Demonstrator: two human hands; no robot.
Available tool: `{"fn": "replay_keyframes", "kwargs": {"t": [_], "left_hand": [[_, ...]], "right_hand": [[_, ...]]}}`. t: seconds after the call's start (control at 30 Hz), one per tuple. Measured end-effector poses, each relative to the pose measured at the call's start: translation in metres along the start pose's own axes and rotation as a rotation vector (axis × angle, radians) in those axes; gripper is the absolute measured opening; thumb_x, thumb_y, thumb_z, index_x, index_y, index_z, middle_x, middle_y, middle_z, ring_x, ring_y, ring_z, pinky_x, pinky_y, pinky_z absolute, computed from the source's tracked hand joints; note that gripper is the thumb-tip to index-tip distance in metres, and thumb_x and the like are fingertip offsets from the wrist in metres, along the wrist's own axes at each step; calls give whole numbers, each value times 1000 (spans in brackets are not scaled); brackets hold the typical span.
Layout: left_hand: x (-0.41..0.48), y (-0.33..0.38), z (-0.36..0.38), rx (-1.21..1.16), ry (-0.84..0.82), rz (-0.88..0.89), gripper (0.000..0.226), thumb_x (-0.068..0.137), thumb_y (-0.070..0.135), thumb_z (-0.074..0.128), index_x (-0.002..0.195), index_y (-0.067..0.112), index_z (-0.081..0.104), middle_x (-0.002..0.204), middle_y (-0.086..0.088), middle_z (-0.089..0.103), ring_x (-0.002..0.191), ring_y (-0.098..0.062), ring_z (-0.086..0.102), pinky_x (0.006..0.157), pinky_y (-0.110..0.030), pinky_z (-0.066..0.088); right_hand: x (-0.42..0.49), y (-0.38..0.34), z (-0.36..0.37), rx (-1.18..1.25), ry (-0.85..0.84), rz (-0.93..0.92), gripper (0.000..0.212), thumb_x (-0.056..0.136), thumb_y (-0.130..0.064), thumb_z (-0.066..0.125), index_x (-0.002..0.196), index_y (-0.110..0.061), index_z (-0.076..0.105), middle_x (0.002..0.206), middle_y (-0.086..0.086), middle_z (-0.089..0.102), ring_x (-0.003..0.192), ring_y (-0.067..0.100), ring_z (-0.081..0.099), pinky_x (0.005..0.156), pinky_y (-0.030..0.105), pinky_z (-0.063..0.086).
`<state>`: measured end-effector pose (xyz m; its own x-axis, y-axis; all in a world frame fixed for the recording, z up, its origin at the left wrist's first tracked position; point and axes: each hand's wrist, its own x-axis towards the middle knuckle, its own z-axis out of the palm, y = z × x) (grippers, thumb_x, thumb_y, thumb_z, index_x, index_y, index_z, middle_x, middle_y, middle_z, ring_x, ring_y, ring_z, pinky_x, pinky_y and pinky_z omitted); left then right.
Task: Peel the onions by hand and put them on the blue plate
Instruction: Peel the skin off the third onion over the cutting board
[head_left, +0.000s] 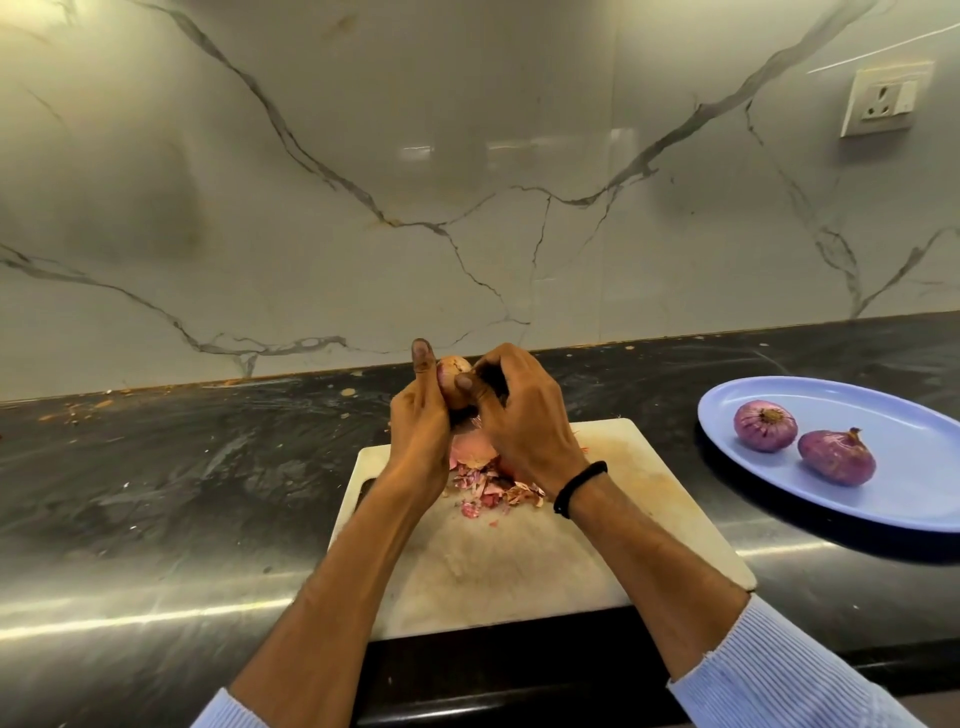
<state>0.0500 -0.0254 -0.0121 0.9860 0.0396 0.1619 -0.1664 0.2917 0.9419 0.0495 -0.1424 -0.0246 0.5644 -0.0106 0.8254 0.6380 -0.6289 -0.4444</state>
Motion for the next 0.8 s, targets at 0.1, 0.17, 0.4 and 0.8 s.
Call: {"fn": "replay_keyframes", "kwargs": {"t": [0.1,0.17,0.4,0.8], "left_hand": [[-1,0,1,40,-12,77,63,96,60,44,100,0,64,103,-24,69,101,-33,70,91,-42,58],[-2,-1,3,75,-24,126,52,97,56,45,102,8,65,104,-20,69,102,-32,70,90,-41,59],[-7,-3,5,343,-99,339,48,90,62,47,96,16,61,80,1,63,73,-10,64,71,-28,55],[0,-4,3,105,-21,132,67,99,62,36,110,2,62,100,-24,66,82,-15,65,69,-25,53]], "right_hand": [[0,2,1,-49,-8,20,23,101,-33,54,93,-12,52,84,-4,51,74,11,47,63,12,37],[0,4,2,-83,-11,29,23,102,-33,46,89,-15,48,81,-3,49,69,11,45,62,13,33],[-4,-2,7,-59,42,-19,21,99,-23,34,82,-16,45,74,-3,47,64,11,40,60,12,30],[5,-3,-10,166,100,264,25,104,-13,48,79,-15,52,70,-11,54,61,2,50,53,13,37]]}}
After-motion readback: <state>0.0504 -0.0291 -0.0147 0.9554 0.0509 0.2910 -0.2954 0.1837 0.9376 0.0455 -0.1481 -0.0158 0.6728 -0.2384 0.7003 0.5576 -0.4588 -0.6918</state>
